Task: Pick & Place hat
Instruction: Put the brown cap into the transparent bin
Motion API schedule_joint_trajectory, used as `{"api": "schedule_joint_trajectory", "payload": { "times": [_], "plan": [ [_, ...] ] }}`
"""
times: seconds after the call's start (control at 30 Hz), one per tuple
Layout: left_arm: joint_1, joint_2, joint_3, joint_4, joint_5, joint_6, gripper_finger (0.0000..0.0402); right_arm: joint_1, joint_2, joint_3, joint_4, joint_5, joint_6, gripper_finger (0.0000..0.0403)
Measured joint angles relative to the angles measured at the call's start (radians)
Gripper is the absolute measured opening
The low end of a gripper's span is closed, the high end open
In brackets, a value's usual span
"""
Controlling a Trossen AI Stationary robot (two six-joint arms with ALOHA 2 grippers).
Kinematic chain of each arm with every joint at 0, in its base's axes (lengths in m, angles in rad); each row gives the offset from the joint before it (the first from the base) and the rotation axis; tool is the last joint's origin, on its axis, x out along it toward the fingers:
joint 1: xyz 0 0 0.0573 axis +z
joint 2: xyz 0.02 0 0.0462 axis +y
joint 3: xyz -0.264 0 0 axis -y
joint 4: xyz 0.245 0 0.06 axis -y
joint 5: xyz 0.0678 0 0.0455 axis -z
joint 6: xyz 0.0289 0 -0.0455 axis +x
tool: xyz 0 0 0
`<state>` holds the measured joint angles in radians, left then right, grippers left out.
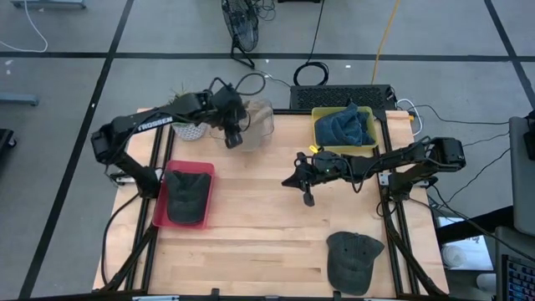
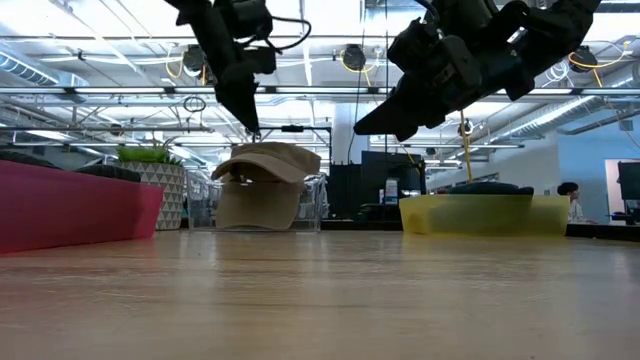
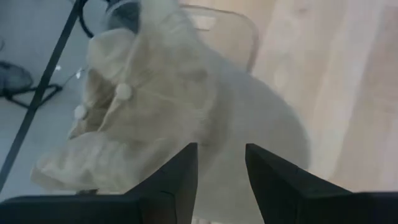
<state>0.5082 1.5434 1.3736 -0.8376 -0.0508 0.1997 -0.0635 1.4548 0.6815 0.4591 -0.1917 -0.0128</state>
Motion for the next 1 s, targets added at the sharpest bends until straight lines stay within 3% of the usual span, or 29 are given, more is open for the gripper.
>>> {"api": "schedule_joint_trajectory", "payload": {
  "times": [0.1,0.3,0.57,0.7,0.83,1.0],
  "plan": [
    [0.032,0.008,-0.001,0.047,0.016,-0.007,0.0148,0.0,0.0,0.0,-0.001,0.004,-0.001,0.0],
    [0.084,0.036,-0.001,0.078,0.197,0.001,0.017,-0.017,0.0,0.0,-0.009,0.006,0.001,0.0],
    [0.087,0.087,-0.001,0.054,0.176,0.017,0.0236,-0.032,0.0,0.0,-0.024,0.008,-0.006,0.0],
    [0.087,0.097,-0.001,0.063,0.136,0.03,0.0249,-0.038,0.0,0.0,-0.025,0.01,-0.013,0.0],
    [0.092,0.103,-0.001,0.055,0.101,0.056,0.0228,-0.042,0.0,-0.008,-0.014,0.011,-0.029,0.0],
    [0.093,0.107,-0.001,0.069,0.097,0.096,0.0161,-0.055,0.0,-0.028,-0.016,0.011,-0.033,0.0]
  ]
}}
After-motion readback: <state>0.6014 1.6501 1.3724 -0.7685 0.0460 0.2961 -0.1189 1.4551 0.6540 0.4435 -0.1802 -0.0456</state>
